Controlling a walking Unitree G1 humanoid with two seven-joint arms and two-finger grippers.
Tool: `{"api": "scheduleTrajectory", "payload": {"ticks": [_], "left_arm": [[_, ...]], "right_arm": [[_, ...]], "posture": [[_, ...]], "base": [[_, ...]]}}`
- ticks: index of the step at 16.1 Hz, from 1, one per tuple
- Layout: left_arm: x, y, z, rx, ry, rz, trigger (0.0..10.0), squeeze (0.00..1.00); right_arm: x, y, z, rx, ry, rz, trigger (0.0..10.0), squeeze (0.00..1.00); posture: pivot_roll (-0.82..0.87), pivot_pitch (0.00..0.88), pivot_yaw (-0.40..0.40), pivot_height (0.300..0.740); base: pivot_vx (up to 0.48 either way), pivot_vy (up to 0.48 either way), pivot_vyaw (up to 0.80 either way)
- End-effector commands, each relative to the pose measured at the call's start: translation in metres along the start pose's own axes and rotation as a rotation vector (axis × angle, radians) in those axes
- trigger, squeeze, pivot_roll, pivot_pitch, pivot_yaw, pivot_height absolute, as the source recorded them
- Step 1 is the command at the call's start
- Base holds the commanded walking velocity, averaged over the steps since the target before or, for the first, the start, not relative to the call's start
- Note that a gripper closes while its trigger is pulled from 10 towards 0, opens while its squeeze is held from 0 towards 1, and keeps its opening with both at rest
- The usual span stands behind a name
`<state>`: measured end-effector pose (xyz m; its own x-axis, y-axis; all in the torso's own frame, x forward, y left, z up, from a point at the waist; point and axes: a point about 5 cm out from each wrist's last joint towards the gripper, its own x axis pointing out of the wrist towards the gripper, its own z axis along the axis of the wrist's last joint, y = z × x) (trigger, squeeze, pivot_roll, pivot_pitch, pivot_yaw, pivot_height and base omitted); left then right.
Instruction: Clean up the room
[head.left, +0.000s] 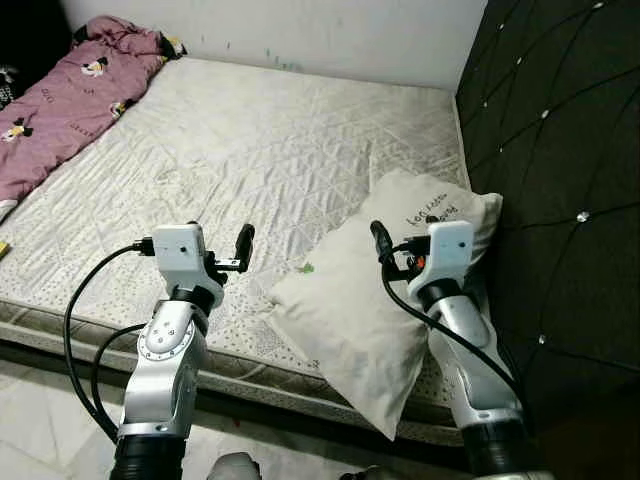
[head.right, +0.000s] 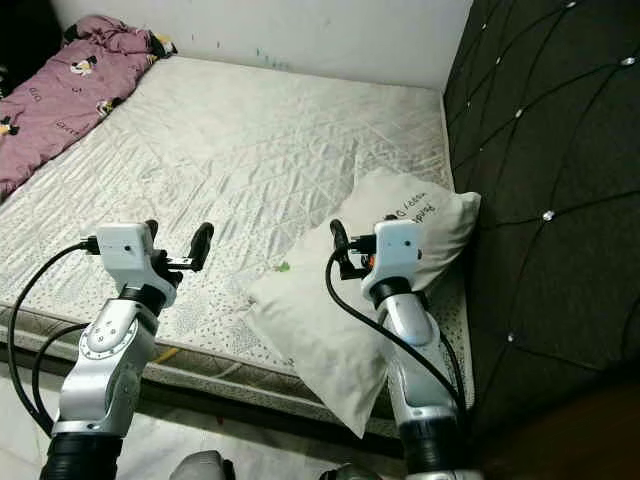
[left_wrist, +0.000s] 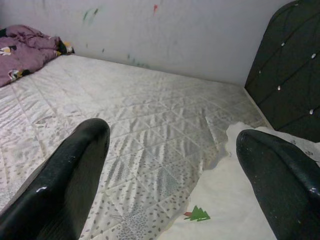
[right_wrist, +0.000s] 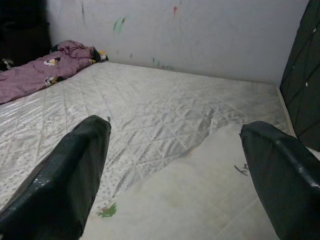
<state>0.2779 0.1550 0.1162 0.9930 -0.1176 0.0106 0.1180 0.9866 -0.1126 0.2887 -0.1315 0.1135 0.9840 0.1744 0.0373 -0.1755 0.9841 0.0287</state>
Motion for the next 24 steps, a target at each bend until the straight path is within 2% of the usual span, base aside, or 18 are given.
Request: {"api": "scheduleTrajectory", "payload": {"ticks": [1,5,15,24], "left_arm": [[-0.002,0.0001,0.0015,0.001,0.005,0.0,10.0,0.0],[-0.0032,0.0013,0.0024,0.001,0.012,0.005,10.0,0.0],[0.0001,0.0005,0.0038,-0.005,0.014,0.012,10.0,0.0],[0.0005,0.001,0.0069,-0.027,-0.014,0.003,10.0,0.0]], "right_arm": [[-0.0015,-0.0012,0.0042,0.008,-0.008,0.0,10.0,0.0],[-0.005,-0.0003,0.0059,0.015,-0.007,0.002,10.0,0.0],[-0.0041,-0.0009,0.0084,0.013,-0.003,0.015,10.0,0.0],[-0.0012,0.0004,0.0066,0.002,0.008,0.034,10.0,0.0]], "posture": [[0.01,0.066,-0.016,0.74],[0.01,0.088,-0.015,0.714],[0.0,0.091,-0.022,0.595],[0.01,0.087,-0.028,0.595]], "base": [[0.0,0.0,0.0],[0.0,0.0,0.0],[0.0,0.0,0.0],[0.027,0.0,0.0]]}}
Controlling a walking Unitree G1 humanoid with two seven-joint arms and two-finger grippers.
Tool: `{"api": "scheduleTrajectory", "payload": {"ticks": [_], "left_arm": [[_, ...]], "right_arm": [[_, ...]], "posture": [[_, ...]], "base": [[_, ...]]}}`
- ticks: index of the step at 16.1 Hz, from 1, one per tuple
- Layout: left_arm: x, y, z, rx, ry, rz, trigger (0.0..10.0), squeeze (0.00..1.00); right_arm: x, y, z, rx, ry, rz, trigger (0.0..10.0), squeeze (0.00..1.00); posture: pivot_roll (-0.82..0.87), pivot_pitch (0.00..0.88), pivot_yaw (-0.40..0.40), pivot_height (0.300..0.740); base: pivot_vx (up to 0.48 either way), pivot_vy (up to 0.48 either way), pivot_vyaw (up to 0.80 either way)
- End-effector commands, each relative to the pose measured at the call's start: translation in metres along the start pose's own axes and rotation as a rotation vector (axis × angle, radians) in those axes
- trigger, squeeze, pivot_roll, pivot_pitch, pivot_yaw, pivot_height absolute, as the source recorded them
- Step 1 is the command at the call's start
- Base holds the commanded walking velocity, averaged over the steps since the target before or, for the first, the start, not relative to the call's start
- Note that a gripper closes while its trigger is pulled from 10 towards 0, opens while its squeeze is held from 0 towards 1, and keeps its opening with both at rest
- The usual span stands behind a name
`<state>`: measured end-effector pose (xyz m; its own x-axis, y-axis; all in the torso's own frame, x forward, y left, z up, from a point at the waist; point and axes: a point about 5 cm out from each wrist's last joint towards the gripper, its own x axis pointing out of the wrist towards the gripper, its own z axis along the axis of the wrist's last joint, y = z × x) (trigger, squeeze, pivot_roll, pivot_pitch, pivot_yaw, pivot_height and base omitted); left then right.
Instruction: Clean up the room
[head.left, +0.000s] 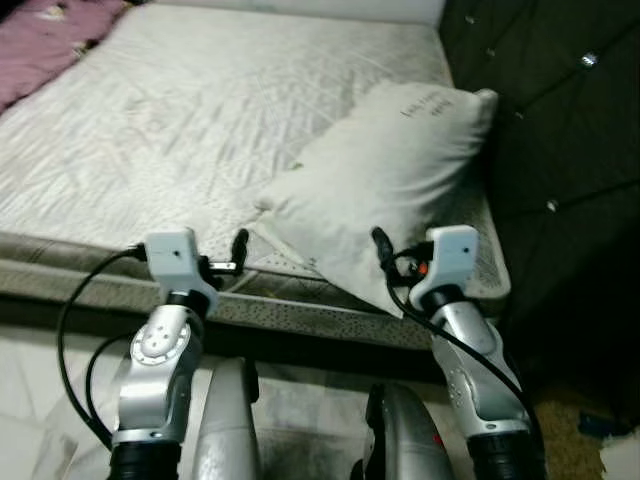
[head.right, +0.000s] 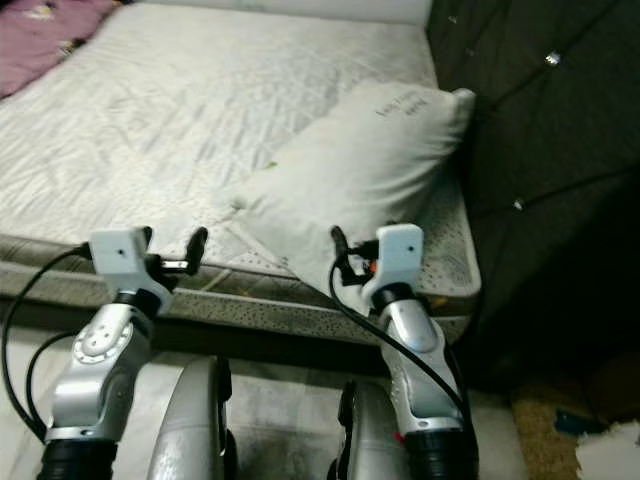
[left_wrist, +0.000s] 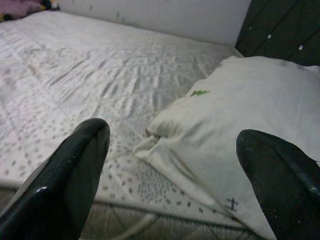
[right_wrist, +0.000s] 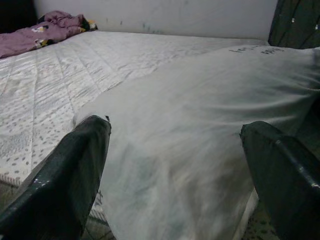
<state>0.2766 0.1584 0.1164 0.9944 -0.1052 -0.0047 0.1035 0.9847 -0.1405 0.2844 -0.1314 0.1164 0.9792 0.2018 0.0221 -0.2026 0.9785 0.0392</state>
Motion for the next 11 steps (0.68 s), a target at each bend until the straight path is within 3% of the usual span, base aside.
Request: {"api": "scheduleTrajectory", "payload": {"ticks": [1,11], "left_arm": [[0.0021,-0.0024,0.0065,0.001,-0.029,-0.013,10.0,0.0],[0.0035,-0.0027,0.0064,0.003,-0.03,-0.029,10.0,0.0]], "right_arm": [[0.0032,-0.0003,0.0038,-0.011,-0.009,0.009,10.0,0.0],[0.0054,0.0006,0.004,-0.013,-0.011,0.017,10.0,0.0]], "posture": [[0.01,0.086,-0.028,0.595],[0.01,0.083,-0.027,0.595]], "base": [[0.289,0.0,0.0],[0.325,0.0,0.0]]}}
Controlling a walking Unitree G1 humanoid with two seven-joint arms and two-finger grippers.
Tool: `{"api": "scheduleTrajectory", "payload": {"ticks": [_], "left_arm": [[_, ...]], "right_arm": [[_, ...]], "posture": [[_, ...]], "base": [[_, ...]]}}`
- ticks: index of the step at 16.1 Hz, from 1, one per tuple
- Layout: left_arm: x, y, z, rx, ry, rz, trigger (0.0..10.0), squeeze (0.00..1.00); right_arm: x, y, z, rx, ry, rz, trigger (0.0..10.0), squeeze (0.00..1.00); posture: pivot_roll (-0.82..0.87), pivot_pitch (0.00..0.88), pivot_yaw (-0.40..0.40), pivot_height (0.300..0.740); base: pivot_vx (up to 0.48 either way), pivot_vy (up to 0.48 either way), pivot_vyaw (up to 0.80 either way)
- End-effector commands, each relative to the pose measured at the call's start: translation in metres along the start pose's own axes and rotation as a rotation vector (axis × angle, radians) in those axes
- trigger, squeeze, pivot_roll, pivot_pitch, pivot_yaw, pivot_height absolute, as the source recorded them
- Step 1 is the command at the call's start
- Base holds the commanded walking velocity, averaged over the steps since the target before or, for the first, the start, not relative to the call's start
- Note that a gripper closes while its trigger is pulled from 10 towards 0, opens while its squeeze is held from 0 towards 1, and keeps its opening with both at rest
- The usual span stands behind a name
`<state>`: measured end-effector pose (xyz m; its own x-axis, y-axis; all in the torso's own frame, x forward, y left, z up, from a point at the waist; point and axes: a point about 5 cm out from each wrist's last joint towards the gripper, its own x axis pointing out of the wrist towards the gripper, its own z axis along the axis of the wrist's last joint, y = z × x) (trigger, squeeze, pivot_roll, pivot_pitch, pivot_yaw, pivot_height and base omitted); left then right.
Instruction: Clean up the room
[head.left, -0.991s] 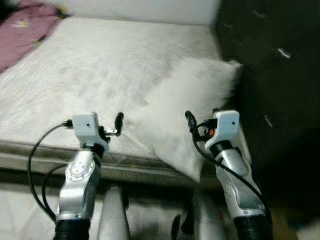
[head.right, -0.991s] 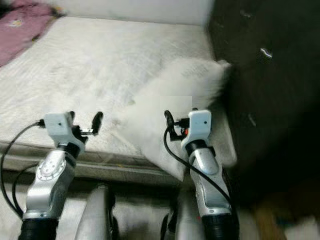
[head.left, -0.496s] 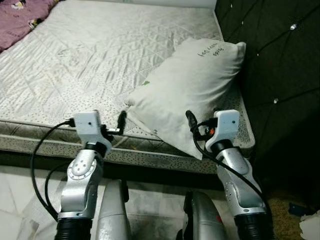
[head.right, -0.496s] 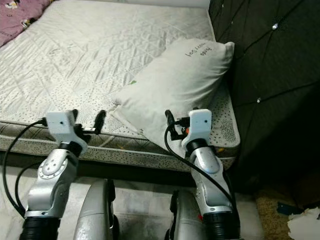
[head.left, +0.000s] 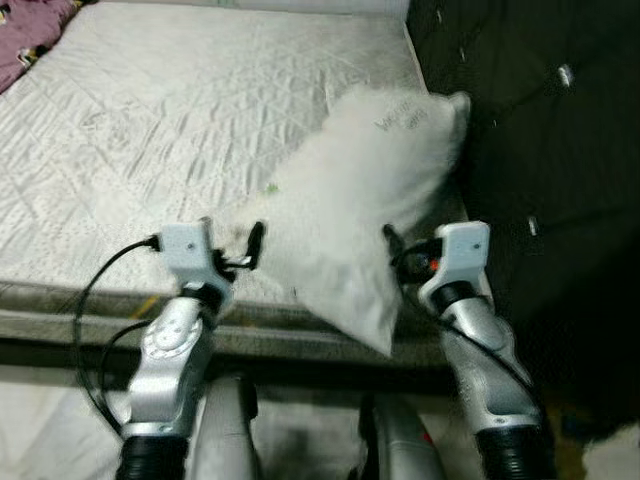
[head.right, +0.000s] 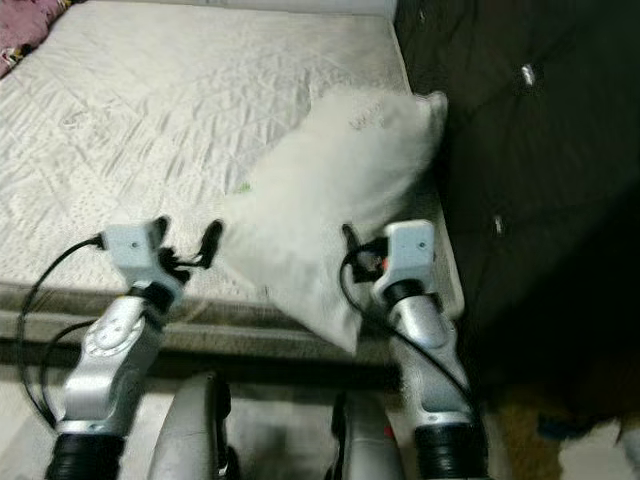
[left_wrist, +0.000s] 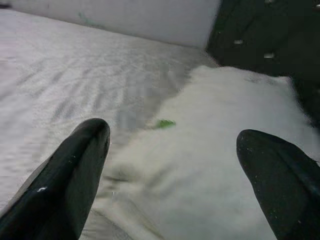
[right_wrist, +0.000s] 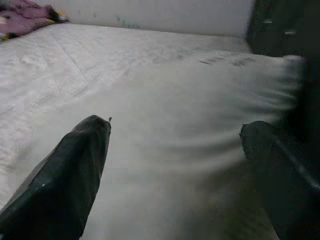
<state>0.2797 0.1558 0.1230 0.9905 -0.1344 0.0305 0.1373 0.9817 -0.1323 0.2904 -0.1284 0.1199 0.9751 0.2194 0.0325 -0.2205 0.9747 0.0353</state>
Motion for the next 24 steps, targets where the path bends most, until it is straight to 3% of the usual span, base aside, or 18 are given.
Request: {"api": "scheduleTrajectory", "payload": {"ticks": [1,6,8,23,24], "left_arm": [[0.0,0.001,0.0,-0.005,0.002,0.006,10.0,0.0],[0.001,0.001,-0.003,0.0,0.017,0.014,10.0,0.0],[0.002,0.001,-0.003,0.0,0.02,0.016,10.0,0.0],[0.002,0.001,-0.003,0.0,0.02,0.016,10.0,0.0],[0.002,0.003,-0.005,0.024,0.056,0.028,10.0,0.0]], "right_arm": [[-0.001,-0.001,0.001,-0.01,-0.001,0.0,10.0,0.0],[0.0,0.0,-0.001,-0.013,0.006,0.008,10.0,0.0],[0.001,0.0,-0.002,-0.015,0.01,0.018,10.0,0.0],[0.001,0.0,-0.002,-0.015,0.01,0.018,10.0,0.0],[0.002,0.004,-0.01,-0.051,0.098,0.097,10.0,0.0]], "posture": [[0.01,0.083,-0.027,0.595],[0.01,0.076,-0.027,0.595],[0.01,0.077,-0.028,0.575],[0.01,0.077,-0.028,0.575],[0.02,0.123,-0.019,0.57]], "base": [[0.315,0.0,0.0],[0.0,0.0,0.0],[0.0,0.0,0.0],[0.0,0.0,0.0],[0.0,0.0,0.0]]}}
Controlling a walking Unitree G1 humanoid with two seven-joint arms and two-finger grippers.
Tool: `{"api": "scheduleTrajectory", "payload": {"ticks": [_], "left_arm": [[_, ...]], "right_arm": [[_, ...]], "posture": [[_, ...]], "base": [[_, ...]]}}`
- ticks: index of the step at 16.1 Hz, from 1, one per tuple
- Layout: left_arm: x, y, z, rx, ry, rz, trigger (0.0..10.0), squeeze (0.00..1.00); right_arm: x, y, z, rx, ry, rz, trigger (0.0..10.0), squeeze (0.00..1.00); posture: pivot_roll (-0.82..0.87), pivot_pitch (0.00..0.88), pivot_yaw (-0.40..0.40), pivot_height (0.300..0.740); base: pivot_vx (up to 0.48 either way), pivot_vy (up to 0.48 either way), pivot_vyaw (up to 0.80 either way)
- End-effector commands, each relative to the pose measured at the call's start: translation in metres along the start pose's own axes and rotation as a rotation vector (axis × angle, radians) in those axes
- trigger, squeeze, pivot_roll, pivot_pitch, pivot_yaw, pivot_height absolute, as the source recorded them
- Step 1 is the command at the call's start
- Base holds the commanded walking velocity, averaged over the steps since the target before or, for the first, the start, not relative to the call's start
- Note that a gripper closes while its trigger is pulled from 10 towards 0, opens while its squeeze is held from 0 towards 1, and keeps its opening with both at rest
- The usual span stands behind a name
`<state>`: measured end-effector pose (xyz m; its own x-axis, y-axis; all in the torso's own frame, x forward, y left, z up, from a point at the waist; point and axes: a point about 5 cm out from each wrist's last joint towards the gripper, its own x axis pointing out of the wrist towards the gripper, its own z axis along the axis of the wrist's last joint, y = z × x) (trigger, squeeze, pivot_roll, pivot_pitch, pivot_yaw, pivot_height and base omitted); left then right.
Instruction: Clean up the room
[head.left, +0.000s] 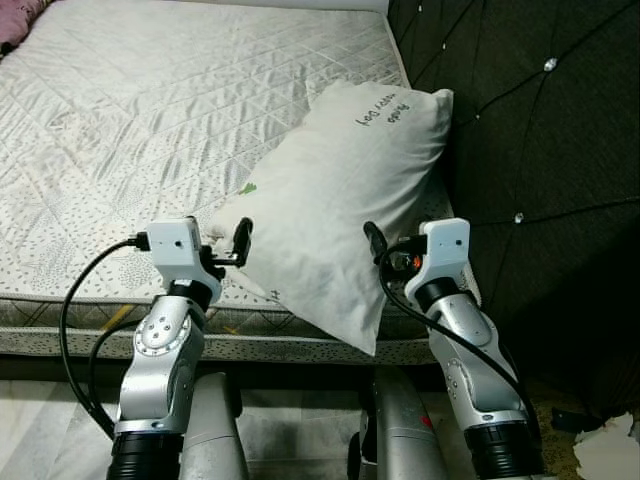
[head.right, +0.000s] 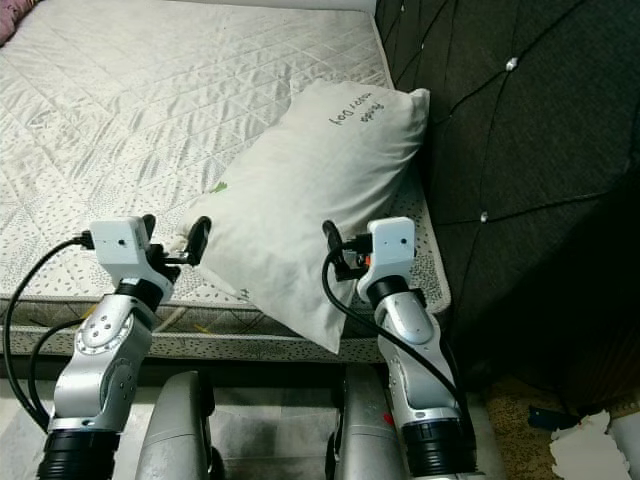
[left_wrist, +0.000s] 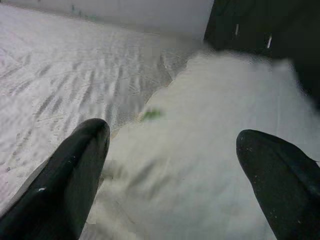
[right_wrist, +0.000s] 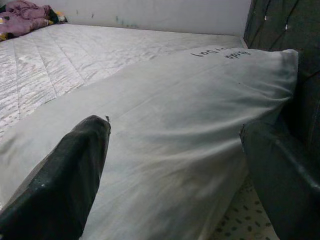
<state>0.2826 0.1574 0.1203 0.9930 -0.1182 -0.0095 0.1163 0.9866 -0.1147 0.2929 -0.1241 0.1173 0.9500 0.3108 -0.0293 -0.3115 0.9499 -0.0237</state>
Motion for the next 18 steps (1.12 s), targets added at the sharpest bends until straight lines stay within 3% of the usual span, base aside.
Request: {"api": "scheduleTrajectory", "payload": {"ticks": [1,12,18], "left_arm": [[-0.001,0.005,-0.006,0.044,0.072,0.025,10.0,0.0],[0.0,0.002,-0.006,0.037,0.078,0.026,10.0,0.0],[-0.001,0.002,-0.006,0.043,0.079,0.023,10.0,0.0]], "right_arm": [[0.0,0.006,-0.02,-0.035,0.163,0.112,10.0,0.0],[0.002,0.007,-0.015,-0.068,0.148,0.164,10.0,0.0],[0.01,0.011,-0.028,-0.113,0.281,0.194,10.0,0.0]], "posture": [[0.02,0.117,-0.019,0.57],[0.03,0.098,-0.025,0.535],[0.03,0.098,-0.023,0.535]], "base": [[0.0,0.0,0.0],[0.0,0.0,0.0],[0.0,0.0,0.0]]}}
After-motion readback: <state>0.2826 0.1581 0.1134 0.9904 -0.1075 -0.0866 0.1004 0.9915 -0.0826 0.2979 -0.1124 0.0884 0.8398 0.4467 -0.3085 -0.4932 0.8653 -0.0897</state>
